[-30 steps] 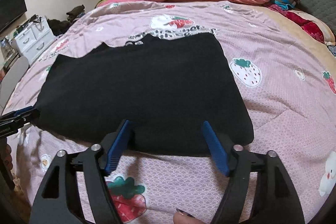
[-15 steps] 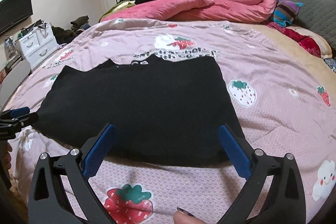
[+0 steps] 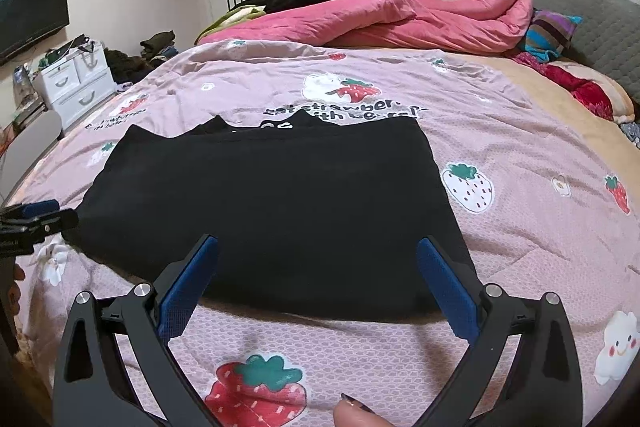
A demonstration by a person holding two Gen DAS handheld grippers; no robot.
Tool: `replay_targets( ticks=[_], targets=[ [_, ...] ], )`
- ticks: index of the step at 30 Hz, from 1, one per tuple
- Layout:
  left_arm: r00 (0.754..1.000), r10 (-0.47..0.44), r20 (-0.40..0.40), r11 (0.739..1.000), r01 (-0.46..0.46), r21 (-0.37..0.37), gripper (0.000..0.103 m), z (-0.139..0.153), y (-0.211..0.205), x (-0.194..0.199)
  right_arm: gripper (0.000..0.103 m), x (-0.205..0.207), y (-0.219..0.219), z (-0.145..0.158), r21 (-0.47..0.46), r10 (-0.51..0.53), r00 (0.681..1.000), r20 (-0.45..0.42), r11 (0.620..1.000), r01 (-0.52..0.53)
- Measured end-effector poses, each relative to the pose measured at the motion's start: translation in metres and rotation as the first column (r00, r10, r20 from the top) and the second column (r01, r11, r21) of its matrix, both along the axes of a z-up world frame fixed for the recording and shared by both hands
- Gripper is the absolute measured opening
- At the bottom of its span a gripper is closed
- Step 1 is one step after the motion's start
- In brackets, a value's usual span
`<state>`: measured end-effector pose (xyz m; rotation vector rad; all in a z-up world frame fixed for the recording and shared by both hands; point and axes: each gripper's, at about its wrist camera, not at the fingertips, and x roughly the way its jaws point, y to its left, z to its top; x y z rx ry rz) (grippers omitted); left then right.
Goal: Fold small clothes
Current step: 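Move both open grippers to the long side edge of the black shirt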
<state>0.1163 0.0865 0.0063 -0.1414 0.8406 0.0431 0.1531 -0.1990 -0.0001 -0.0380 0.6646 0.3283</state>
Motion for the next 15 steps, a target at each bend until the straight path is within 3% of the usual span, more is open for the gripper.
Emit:
replay_targets(
  ticks=[15],
  targets=[
    [0.996, 0.086, 0.005, 0.996, -0.086, 0.002, 0.094, 0.002, 0.032, -0.001, 0.099, -0.013, 0.043, 0.0, -0.033, 0.099, 0.995, 0.01, 0.995, -0.099]
  ],
)
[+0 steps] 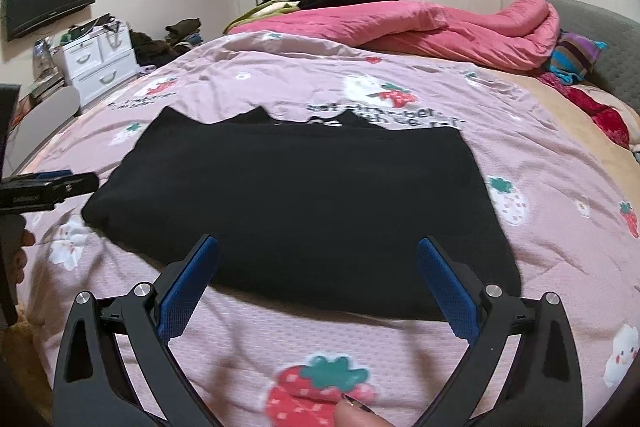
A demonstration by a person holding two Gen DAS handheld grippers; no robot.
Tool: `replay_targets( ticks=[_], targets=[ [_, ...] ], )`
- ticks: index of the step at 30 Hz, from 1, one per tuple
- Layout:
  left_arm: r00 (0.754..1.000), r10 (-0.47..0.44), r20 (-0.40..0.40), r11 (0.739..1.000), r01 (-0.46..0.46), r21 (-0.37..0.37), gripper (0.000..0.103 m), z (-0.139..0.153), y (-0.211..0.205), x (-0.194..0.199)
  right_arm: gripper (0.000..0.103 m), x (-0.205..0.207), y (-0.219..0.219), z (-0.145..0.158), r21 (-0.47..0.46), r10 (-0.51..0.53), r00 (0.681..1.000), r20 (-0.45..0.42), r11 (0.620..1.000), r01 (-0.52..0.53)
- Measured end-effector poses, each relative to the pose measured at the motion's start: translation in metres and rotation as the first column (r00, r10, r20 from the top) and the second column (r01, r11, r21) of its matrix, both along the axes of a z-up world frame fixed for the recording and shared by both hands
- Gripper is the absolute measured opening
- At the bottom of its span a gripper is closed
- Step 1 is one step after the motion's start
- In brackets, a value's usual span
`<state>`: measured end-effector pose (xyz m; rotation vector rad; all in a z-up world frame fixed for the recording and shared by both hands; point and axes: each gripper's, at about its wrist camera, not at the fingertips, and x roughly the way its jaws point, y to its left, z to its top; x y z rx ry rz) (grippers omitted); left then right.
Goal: Fold small clothes
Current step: 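Move both open grippers to the long side edge of the black shirt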
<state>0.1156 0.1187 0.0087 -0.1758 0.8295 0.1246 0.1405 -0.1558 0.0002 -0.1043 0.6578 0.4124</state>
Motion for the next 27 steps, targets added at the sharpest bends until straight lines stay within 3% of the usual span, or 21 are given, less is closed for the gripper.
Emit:
replay_targets(
  ticks=[12, 27],
  targets=[
    [0.993, 0.113, -0.019, 0.994, -0.113, -0.009, 0.094, -0.003, 0.042, 0.009, 0.099, -0.015, 0.081, -0.002, -0.111, 0.18, 0.983, 0.023, 0.978, -0.176],
    [0.986, 0.163, -0.015, 0.987, -0.163, 0.014, 0.094, -0.003, 0.061, 0.046, 0.099, -0.016, 0.15, -0.018, -0.231, 0.321, 0.947, 0.004, 0.922, -0.312]
  ],
)
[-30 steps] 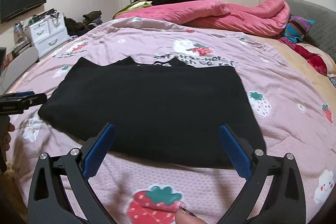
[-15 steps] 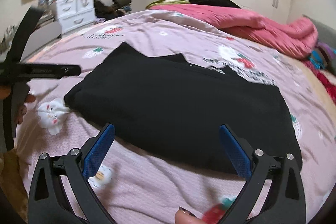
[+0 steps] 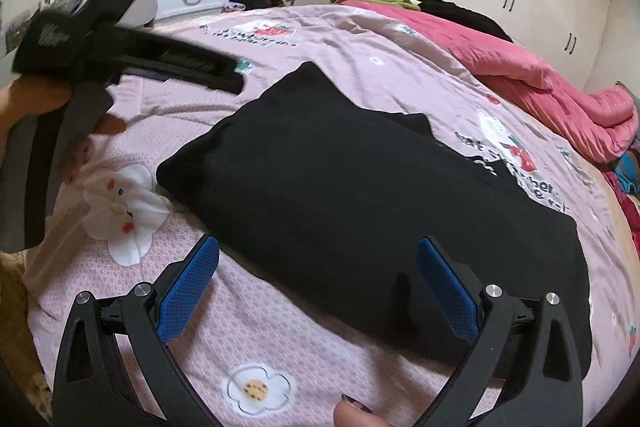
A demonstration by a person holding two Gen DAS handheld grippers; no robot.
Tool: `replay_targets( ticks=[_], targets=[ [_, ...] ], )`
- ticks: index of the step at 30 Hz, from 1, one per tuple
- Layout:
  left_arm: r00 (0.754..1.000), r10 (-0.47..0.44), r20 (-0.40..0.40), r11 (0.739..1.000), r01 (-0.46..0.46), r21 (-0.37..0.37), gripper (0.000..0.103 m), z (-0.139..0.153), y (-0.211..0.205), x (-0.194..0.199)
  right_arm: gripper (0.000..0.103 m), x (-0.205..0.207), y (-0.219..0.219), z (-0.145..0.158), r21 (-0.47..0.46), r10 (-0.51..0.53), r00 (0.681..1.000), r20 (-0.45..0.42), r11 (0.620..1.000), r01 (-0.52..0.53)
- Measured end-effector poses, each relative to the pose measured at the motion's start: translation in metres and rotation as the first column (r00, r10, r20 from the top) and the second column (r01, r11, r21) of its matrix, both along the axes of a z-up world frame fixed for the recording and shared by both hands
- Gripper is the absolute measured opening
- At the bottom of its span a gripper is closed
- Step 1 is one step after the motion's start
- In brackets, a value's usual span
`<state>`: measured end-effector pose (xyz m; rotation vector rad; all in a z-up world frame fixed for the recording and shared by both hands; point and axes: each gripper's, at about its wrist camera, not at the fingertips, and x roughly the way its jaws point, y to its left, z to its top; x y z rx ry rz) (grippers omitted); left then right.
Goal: Fold small clothes
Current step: 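Move both open grippers to the long side edge of the black shirt, then close both grippers on the shirt side edge and lift it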
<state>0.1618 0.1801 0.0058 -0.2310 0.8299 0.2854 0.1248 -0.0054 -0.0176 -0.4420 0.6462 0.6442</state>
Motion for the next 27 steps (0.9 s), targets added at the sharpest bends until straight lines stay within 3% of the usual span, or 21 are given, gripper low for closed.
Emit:
replay_targets(
  ticks=[8, 19, 27],
  targets=[
    [0.999, 0.003, -0.038, 1.0, -0.003, 0.01, 0.094, -0.009, 0.003, 0.027, 0.099, 0.004, 0.029, -0.014, -0.063, 0.022, 1.0, 0.0, 0.998, -0.022],
    [0.998, -0.02, -0.06, 1.0, 0.02, 0.01, 0.094, -0.011, 0.003, 0.053, 0.099, 0.016, 0.067, -0.026, -0.162, 0.017, 0.997, 0.069, 0.987, -0.006],
    [0.998, -0.02, -0.066, 1.0, 0.019, -0.013, 0.094, -0.011, 0.011, 0.063, 0.098, 0.025, 0.065, -0.017, -0.113, 0.005, 0.986, 0.165, 0.994, 0.014]
  ],
)
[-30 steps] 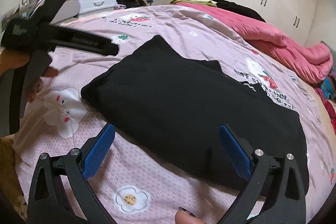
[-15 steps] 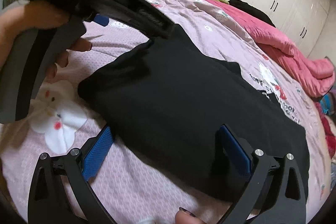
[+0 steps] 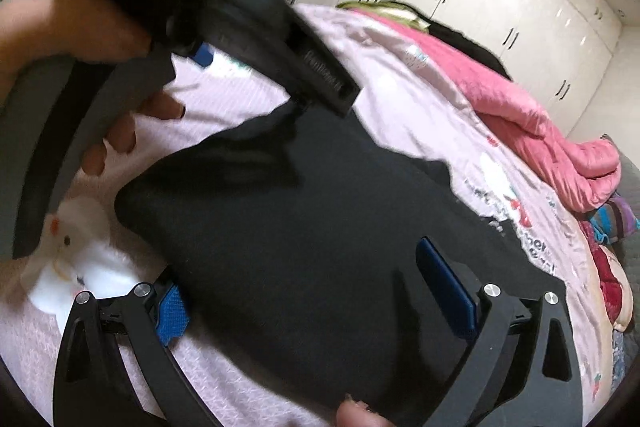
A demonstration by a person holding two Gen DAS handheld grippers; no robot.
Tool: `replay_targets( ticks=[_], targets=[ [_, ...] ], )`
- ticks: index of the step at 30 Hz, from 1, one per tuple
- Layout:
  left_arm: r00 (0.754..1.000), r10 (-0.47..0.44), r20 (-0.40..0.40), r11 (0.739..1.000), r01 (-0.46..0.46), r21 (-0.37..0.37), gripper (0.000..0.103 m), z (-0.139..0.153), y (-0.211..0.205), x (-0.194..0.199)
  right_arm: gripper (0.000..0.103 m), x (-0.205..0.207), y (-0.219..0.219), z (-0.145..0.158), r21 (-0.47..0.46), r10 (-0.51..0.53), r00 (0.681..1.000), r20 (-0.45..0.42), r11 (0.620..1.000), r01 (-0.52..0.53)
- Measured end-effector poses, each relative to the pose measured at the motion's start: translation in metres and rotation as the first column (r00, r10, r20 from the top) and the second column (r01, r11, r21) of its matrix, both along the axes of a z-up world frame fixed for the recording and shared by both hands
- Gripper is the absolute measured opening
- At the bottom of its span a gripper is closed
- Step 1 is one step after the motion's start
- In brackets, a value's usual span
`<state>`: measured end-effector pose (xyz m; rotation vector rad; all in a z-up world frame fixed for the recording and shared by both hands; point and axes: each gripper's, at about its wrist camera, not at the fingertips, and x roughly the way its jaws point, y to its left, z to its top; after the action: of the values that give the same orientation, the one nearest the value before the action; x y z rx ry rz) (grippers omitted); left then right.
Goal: Fold small clothes
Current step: 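Close both grippers on the shirt side edge and lift it, then fold the lifted side over the shirt with both grippers, then open the left gripper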
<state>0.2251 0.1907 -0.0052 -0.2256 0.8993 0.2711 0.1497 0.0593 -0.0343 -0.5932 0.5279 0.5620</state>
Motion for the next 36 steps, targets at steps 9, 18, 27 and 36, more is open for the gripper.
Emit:
replay_targets(
  ticks=[9, 18, 27, 36],
  targets=[
    [0.998, -0.056, 0.02, 0.977, 0.059, -0.203, 0.094, -0.004, -0.003, 0.011, 0.056, -0.002, -0.041, 0.032, 0.16, 0.0, 0.995, 0.096, 0.987, -0.016],
    [0.99, -0.133, 0.051, 0.927, 0.143, -0.347, 0.094, -0.008, -0.025, 0.018, 0.009, -0.016, -0.063, 0.04, 0.216, 0.025, 0.995, 0.094, 0.975, -0.045],
    [0.977, -0.182, 0.114, 0.907, 0.211, -0.364, 0.019, 0.004, -0.054, 0.011, 0.008, -0.02, -0.083, 0.044, 0.286, 0.009, 0.997, 0.081, 0.958, -0.032],
    [0.943, -0.245, 0.225, 0.904, 0.307, -0.299, 0.015, 0.049, -0.097, -0.003, 0.007, -0.034, -0.125, 0.059, 0.382, -0.066, 0.993, 0.094, 0.924, 0.025]
  ],
)
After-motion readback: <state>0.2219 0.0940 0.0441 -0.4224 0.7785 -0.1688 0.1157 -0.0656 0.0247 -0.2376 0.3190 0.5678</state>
